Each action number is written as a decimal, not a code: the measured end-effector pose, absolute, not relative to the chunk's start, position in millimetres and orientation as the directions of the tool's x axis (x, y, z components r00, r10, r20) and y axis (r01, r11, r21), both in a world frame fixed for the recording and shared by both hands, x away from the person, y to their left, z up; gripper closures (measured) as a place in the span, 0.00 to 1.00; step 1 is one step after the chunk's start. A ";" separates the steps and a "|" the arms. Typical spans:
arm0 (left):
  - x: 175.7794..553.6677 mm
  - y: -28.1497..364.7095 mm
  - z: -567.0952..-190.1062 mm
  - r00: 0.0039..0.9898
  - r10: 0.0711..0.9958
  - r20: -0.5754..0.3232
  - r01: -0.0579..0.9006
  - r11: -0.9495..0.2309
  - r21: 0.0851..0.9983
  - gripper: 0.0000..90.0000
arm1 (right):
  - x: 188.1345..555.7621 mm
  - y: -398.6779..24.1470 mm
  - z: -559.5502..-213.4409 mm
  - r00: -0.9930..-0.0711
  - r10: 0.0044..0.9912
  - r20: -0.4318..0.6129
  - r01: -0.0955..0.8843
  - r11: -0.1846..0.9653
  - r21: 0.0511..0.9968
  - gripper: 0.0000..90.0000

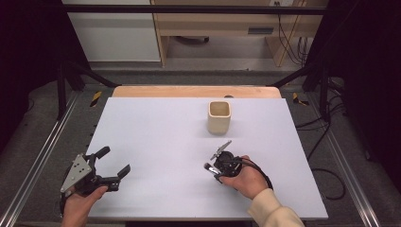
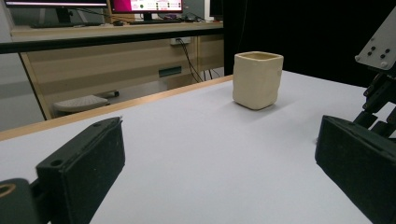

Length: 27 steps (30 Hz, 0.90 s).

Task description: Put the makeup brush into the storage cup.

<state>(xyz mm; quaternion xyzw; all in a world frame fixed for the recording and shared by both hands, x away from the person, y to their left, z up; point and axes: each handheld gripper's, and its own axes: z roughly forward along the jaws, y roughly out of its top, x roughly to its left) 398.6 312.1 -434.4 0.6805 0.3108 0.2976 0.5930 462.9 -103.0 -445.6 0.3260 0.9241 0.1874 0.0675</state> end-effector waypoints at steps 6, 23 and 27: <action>398.6 311.9 -434.4 0.631 0.775 0.037 0.070 -0.105 0.992 0.01 | 463.2 -103.1 -446.4 -0.777 0.629 -0.003 0.580 0.718 0.386 0.74; 398.7 311.3 -434.6 0.633 0.773 0.043 0.070 -0.112 0.991 0.01 | 463.6 -101.6 -450.0 -0.779 0.628 -0.005 0.579 0.722 0.378 0.80; 398.8 311.1 -434.7 0.633 0.773 0.044 0.070 -0.113 0.991 0.01 | 463.4 -101.8 -450.8 -0.778 0.628 -0.009 0.579 0.723 0.377 0.83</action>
